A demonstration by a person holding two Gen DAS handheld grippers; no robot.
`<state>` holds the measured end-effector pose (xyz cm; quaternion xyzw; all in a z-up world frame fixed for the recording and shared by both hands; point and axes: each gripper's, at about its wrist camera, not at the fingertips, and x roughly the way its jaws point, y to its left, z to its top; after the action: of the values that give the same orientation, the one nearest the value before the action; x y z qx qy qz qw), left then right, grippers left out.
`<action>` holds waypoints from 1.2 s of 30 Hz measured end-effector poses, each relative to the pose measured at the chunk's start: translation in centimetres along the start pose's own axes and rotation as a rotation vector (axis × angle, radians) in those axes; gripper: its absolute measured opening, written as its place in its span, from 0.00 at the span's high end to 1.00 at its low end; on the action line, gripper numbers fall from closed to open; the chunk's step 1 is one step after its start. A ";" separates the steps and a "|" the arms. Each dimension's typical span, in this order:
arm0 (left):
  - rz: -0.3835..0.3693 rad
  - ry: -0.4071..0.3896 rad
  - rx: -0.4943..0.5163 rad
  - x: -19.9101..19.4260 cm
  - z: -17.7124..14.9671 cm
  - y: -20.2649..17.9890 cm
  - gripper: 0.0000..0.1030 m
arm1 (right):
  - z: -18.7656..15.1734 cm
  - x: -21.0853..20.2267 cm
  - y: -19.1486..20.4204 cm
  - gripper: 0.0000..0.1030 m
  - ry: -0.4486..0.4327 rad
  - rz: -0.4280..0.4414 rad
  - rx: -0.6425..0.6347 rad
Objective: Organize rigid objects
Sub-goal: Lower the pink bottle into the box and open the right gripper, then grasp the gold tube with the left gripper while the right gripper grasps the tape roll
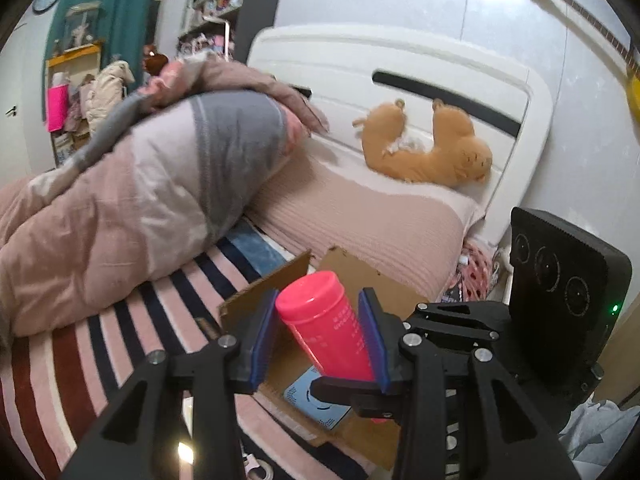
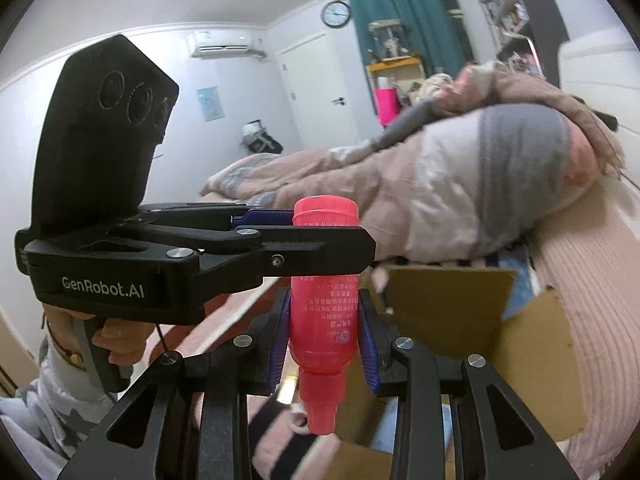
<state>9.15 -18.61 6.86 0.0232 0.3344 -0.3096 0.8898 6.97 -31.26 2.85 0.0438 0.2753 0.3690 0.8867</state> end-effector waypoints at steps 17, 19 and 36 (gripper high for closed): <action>0.077 0.125 -0.064 4.7 -1.3 2.4 0.33 | -4.1 5.2 -5.0 0.54 0.206 -0.067 0.114; 0.080 0.103 -0.074 3.6 -1.2 2.8 0.31 | -4.2 5.2 -4.8 0.53 0.209 -0.076 0.110; 0.316 -0.007 -0.172 -7.9 -7.8 12.3 0.27 | -0.5 3.8 6.7 0.53 0.107 0.008 -0.055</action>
<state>6.94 -2.55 3.62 -0.0020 0.3486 -0.1364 0.9273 4.71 -23.89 2.52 0.0006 0.3120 0.3818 0.8700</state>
